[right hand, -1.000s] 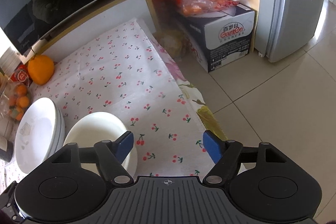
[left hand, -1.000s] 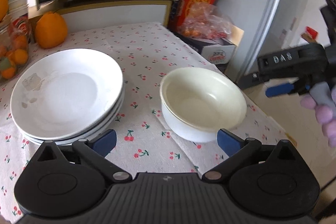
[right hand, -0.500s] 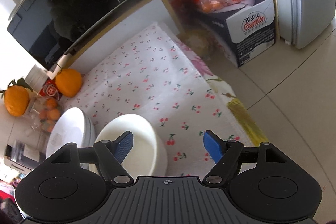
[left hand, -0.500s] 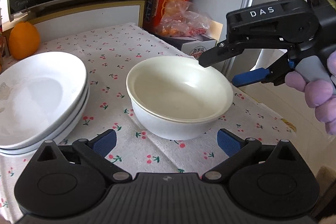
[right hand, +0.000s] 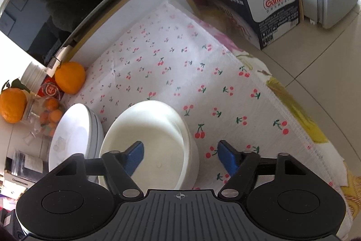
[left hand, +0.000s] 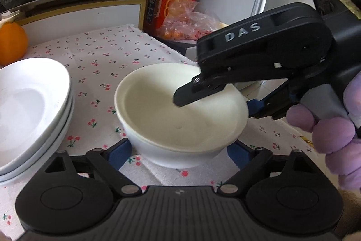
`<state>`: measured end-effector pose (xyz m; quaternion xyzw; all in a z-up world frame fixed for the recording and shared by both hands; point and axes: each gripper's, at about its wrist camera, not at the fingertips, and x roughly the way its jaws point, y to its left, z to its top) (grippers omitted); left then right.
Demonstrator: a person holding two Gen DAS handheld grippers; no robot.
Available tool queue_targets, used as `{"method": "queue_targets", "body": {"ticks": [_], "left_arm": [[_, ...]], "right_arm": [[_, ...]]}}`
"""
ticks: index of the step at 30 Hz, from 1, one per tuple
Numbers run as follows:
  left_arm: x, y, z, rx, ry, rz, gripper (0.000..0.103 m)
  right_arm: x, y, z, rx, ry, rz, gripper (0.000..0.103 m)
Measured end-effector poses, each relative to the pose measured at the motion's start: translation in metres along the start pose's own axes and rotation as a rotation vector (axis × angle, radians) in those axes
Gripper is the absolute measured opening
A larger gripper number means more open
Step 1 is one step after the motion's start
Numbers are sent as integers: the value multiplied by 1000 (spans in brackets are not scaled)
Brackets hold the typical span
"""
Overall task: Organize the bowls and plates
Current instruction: 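Close the right tool on the rim of the nested bowls, then lift the nested bowls with the right tool and carry them over the plates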
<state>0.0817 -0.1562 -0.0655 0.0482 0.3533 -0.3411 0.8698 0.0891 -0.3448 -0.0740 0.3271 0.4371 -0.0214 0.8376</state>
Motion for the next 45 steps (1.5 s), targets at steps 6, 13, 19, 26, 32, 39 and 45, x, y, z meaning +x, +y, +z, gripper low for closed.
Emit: {"method": "queue_targets", "body": {"ticks": [6,13,19,26,32,39,45], "left_arm": [[0,2,1,-10,4,-10,90],[-5,5,1,-31,4,-13,90],[-6,8,4,-61,-1,-14,90],[-12,7,4,-56,-14,-7,90],[-21,6,5,-50,-31,1,90],[-32,9,12,-47,-59,12,90],[-47,19,16,-56,-83,24,89]], "right_arm": [[4,0,-1,16,13,-13,42],[5,0,-1,8,17,-28,26],[3,0,-1,5,12,-16,22],[0,5,-1,-19,-10,-1,22],[-5,9,1,-29,-31,16,22],[-12,20,6,-46,-62,38,22],[-16,36,11,-52,-87,75,22]]}}
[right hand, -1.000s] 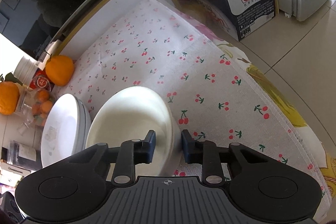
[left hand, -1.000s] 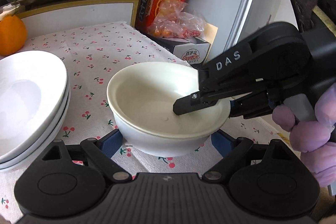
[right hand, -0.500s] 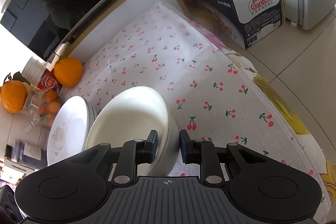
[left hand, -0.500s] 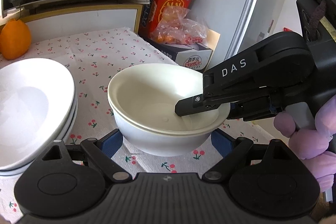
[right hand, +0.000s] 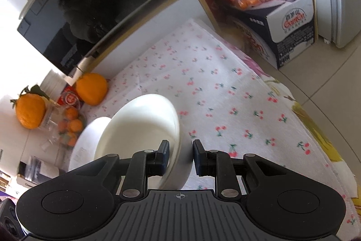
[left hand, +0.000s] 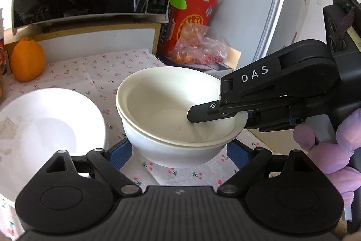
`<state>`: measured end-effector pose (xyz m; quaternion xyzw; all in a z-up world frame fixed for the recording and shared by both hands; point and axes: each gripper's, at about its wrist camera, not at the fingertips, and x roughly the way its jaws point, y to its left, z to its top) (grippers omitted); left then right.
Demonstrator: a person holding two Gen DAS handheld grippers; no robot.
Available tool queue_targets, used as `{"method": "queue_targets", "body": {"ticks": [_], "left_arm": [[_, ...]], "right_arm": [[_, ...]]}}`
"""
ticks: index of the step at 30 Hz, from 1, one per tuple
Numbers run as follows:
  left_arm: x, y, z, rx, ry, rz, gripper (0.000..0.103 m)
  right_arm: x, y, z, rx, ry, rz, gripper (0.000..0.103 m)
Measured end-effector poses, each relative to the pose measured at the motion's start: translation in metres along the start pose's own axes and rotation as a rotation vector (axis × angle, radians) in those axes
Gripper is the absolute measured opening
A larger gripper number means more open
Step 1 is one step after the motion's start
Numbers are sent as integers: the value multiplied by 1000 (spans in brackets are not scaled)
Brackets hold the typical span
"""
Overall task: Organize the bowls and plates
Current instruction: 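Lift the nested bowls with the right tool and carry them over the plates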
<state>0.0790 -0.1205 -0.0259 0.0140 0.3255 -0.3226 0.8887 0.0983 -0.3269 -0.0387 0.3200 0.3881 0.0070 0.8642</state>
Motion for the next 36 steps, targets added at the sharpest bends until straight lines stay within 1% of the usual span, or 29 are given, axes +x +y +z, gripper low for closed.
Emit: {"method": "queue_targets", "body": {"ticks": [7,13,24,31,36], "left_arm": [[-12,15,3,-6,-12,22,89],[-19,30,6,-33,-15,51,89],[-35,66,4,-75,-9,107,90],[-35,84,3,-91,6,134,91],[-33,91,-1,-104,20,147,92]], "right_arm": [[5,23,0,-25,-2,27,22],[15,43,-3,-32,9,41,22],[43,84,-13,-50,40,80,22],[61,100,-20,-63,58,103,22],[74,106,-25,-59,74,100,22]]}}
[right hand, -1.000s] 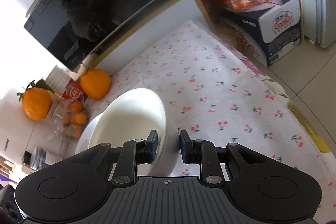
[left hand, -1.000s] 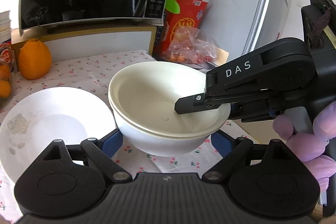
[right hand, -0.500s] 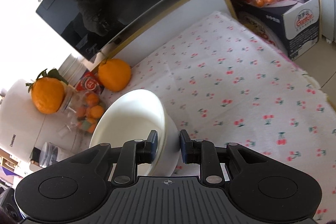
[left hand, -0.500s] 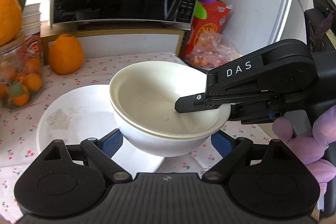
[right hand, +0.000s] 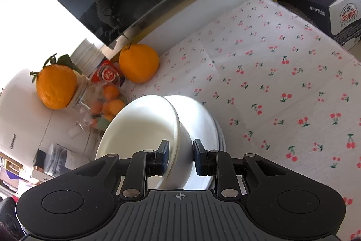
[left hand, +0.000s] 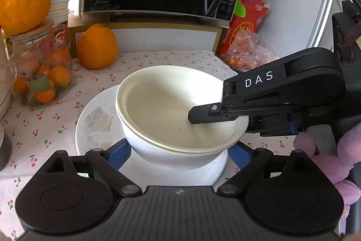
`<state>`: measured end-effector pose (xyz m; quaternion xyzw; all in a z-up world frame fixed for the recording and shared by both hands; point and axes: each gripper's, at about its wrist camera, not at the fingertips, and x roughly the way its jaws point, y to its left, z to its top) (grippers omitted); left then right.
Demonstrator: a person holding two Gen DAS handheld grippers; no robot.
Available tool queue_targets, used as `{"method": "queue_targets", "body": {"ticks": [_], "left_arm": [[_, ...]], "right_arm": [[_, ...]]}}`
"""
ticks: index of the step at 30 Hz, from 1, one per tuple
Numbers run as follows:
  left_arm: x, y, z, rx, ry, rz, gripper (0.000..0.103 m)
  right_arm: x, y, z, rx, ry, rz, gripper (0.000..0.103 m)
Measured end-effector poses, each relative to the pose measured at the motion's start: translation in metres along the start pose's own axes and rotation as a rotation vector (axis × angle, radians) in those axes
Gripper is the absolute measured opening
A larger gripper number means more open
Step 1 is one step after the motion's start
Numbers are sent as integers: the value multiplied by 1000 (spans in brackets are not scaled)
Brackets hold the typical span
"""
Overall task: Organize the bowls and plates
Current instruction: 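Lift the nested bowls with the right tool and carry them over the plates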
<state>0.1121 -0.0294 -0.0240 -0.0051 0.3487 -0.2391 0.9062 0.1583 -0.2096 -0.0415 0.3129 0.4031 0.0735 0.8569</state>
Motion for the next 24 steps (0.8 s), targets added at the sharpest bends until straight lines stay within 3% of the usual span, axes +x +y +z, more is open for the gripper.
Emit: {"method": "queue_targets", "body": {"ticks": [24], "left_arm": [[6,16,-3,-29,16,23,92]], "right_arm": [[29,9,1,-12,28,0,22]]}}
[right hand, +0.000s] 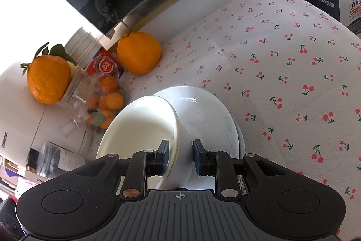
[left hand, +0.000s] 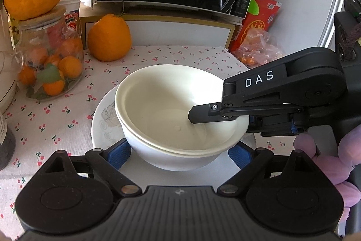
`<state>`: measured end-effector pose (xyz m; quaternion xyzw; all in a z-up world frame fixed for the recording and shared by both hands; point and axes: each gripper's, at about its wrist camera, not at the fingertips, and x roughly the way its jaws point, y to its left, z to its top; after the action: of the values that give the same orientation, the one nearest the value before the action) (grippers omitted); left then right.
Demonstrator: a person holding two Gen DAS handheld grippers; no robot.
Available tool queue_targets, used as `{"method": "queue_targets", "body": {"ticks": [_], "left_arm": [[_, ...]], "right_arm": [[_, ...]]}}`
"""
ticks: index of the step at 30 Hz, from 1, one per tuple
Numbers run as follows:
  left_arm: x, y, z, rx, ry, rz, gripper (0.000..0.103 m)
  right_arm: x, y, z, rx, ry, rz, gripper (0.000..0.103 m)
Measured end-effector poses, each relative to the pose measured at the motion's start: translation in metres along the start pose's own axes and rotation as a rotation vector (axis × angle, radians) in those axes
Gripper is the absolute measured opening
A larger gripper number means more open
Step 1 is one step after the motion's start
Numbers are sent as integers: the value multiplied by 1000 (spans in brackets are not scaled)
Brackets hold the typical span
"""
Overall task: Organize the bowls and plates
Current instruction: 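Lift the nested bowls with the right tool and carry them over the plates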
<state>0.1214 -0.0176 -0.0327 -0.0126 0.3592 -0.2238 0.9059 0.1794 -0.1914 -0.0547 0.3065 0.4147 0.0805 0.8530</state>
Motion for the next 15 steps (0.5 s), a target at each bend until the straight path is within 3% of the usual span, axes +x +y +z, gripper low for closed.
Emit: {"method": "queue_targets", "body": {"ticks": [15], "left_arm": [[2,-1,0,17,3,11,94]], "right_arm": [[-1,1,0,-18,5,2,25]]}}
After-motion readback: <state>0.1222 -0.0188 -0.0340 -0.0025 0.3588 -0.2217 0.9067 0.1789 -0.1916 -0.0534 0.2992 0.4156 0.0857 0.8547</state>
